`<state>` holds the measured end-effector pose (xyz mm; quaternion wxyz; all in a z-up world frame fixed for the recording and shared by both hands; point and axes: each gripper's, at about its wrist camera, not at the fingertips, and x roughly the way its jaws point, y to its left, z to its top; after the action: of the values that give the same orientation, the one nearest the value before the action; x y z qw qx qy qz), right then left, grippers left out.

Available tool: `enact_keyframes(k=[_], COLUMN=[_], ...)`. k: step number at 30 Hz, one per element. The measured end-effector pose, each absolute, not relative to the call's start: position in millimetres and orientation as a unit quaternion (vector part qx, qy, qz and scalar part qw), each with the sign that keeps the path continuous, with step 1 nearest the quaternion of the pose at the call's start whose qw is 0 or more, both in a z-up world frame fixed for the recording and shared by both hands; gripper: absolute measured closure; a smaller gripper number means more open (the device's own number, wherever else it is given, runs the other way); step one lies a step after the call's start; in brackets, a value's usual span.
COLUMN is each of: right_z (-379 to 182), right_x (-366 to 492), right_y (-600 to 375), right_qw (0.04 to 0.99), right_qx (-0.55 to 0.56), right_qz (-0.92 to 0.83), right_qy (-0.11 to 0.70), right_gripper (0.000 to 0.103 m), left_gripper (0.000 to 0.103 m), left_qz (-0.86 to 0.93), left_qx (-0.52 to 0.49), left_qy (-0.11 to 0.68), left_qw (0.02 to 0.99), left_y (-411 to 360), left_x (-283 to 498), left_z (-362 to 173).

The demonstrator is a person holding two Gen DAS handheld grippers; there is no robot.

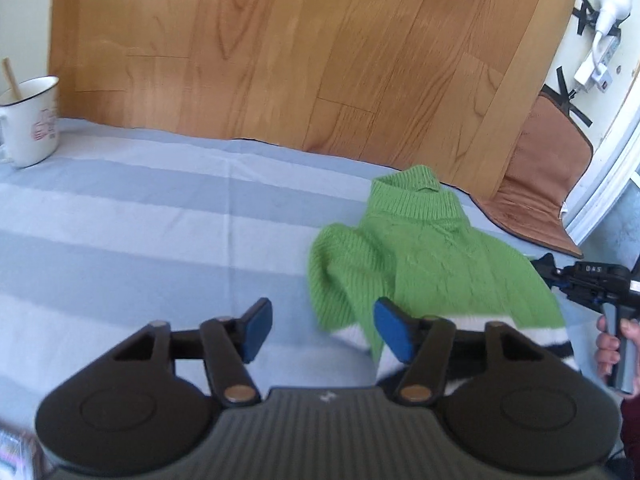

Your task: Fold small clothes

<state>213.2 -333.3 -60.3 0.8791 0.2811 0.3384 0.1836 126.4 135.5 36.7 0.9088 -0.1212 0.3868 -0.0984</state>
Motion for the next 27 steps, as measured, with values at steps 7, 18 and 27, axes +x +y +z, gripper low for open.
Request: enact_keyframes(k=[7,18,27], right_z=[19.7,26.3,-2.0], right_x=[171.5,156.2,166.3], right_y=[-433.3,-491.4,-413.9], right_qw=[0.95,0.971,0.956], right_qx=[0.237,0.171,0.148], right_qz=[0.077,-0.052,0.116], right_qy=[0.187,0.159,0.227], right_gripper=[0.092,0.036,0.036], left_gripper=[0.088,0.094,0.098], left_qz=[-0.119,-0.061,0.068], left_qx=[-0.119,-0.121,-0.009], left_qy=[0.4,0.331,0.198], left_qw=[0.901,0.934,0.978], left_y=[114.0,125.6,164.5], left_x=[160.2,133.1,54.9], left_z=[15.9,58.1,166.5])
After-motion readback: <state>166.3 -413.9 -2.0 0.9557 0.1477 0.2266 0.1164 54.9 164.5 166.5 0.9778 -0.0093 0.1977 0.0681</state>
